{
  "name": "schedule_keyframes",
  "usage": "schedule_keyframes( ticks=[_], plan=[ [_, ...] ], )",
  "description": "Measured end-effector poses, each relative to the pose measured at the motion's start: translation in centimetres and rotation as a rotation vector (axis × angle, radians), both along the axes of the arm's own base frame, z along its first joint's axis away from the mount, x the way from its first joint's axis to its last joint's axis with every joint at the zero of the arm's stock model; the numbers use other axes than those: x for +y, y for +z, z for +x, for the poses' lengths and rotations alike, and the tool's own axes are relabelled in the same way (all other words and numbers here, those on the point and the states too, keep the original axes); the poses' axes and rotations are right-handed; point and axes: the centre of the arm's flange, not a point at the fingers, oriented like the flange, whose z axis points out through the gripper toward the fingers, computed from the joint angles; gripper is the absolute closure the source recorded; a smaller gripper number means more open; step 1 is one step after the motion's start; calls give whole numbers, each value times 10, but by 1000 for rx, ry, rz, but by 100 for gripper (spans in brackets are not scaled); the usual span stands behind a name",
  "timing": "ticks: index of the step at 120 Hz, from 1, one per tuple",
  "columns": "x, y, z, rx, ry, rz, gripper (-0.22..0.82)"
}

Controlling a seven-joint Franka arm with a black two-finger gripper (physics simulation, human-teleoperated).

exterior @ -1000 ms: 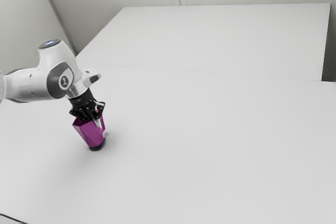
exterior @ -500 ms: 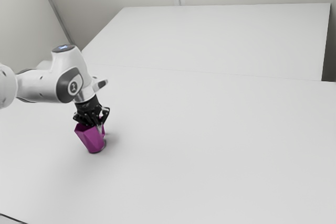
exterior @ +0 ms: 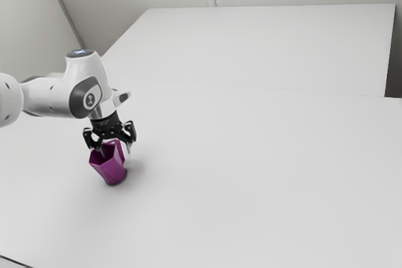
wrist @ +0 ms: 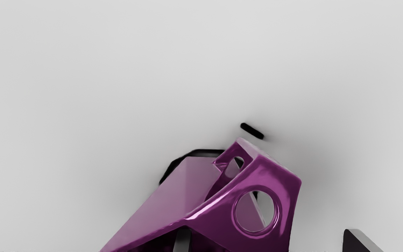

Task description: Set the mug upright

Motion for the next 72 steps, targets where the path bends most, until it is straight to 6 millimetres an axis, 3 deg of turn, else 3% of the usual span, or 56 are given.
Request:
schedule_keyframes(
  ticks=[48,72],
  plan=[
    [3,19,0,18,32,-40,2],
    [-3,44,1,-14,20,-70,1]
  ],
)
